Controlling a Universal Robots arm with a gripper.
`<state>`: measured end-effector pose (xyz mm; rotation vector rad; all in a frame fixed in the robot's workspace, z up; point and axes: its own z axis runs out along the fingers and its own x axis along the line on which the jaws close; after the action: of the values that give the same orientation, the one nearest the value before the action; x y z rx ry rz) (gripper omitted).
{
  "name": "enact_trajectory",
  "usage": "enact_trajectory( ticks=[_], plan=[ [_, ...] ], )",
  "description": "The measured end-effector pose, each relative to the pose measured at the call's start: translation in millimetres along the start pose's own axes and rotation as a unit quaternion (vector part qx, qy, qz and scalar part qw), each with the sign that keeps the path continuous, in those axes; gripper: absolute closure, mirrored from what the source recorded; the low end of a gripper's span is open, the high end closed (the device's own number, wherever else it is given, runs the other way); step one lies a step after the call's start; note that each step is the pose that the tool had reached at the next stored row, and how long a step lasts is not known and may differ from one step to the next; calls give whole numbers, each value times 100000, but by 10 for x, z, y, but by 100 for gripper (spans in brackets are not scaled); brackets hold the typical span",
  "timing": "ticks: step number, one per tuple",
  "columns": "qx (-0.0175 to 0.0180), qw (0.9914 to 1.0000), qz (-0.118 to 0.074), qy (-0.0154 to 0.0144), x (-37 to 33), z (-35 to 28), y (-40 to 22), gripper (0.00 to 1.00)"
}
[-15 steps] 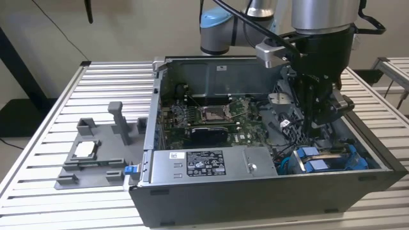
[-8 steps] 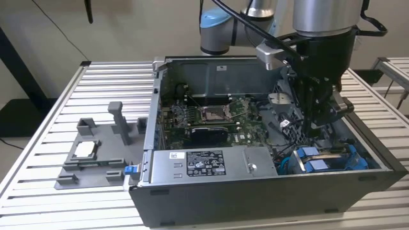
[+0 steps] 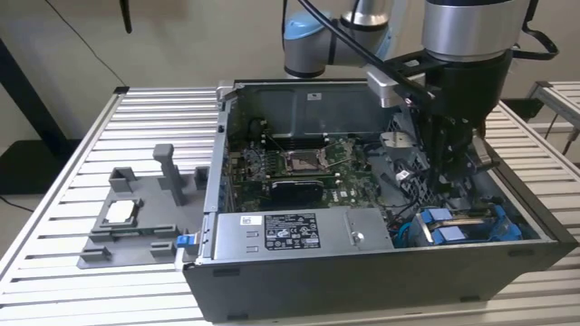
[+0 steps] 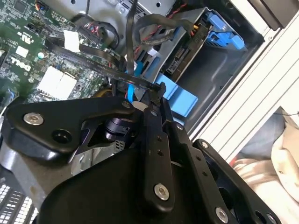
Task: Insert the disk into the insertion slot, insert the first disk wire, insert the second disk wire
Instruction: 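Insert the second disk wire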
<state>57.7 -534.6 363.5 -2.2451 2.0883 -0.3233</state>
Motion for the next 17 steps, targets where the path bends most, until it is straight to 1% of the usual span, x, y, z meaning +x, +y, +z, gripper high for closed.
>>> enact_trajectory(
  ticks=[1,2,6,7,8,10,17],
  plan=[
    [-196,100000,5,-131,16,4,-8,84],
    [-491,99999,-12,-215,30,8,-16,84],
    [-2084,99977,-129,-578,85,27,-62,84],
    [-2371,99969,-140,-693,97,33,-78,84],
    [-2574,99963,-136,-853,109,39,-95,84],
    [-2802,99953,-98,-1226,133,51,-127,84],
    [-3225,99920,37,-2361,221,86,-222,84]
  ],
)
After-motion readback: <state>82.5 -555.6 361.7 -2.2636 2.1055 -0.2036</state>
